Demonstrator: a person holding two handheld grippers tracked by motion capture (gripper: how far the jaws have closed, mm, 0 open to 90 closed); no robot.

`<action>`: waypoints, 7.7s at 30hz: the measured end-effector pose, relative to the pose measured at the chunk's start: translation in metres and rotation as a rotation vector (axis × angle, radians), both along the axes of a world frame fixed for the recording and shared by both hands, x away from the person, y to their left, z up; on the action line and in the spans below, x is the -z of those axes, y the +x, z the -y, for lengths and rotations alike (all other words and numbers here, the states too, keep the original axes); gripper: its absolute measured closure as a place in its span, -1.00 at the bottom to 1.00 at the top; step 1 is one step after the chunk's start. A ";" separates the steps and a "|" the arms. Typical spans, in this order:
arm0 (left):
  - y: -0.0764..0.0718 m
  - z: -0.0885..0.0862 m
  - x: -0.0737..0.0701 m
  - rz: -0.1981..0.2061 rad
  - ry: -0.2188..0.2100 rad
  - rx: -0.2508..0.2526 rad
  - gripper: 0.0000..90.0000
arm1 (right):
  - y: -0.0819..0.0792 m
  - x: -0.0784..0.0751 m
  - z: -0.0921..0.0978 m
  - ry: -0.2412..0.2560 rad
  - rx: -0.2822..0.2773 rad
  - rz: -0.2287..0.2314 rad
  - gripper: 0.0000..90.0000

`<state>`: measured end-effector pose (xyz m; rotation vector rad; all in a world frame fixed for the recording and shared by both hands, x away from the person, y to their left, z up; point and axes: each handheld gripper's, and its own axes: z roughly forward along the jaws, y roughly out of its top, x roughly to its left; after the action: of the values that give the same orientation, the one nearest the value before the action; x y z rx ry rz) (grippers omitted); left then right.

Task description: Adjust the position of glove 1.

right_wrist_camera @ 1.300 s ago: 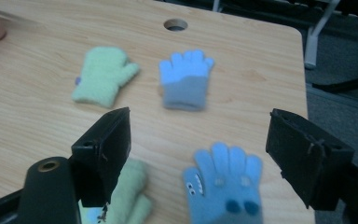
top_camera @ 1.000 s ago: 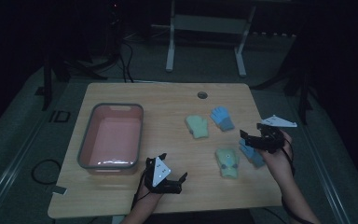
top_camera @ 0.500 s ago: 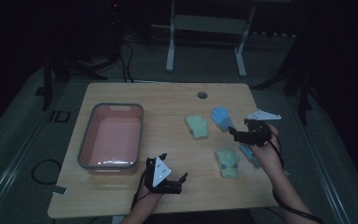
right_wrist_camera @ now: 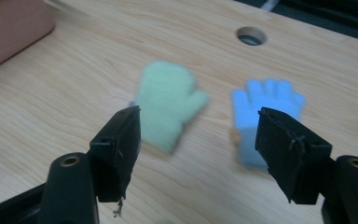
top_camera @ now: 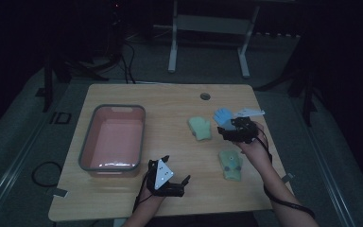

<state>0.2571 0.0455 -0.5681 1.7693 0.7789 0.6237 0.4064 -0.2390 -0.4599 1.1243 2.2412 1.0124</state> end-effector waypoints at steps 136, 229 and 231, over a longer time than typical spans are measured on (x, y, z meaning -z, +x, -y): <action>-0.001 0.001 0.000 0.008 0.009 0.003 -0.99 | -0.047 0.038 -0.021 0.039 0.090 -0.170 0.45; 0.000 0.001 0.000 -0.002 0.009 0.011 -0.99 | -0.071 0.029 -0.072 0.106 0.116 -0.117 0.84; 0.000 0.001 0.000 -0.003 0.007 0.009 -0.99 | -0.070 0.036 -0.073 0.099 0.120 -0.130 0.84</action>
<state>0.2567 0.0444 -0.5680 1.7794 0.7715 0.6189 0.3366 -0.1662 -0.4956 1.3875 2.2121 1.0379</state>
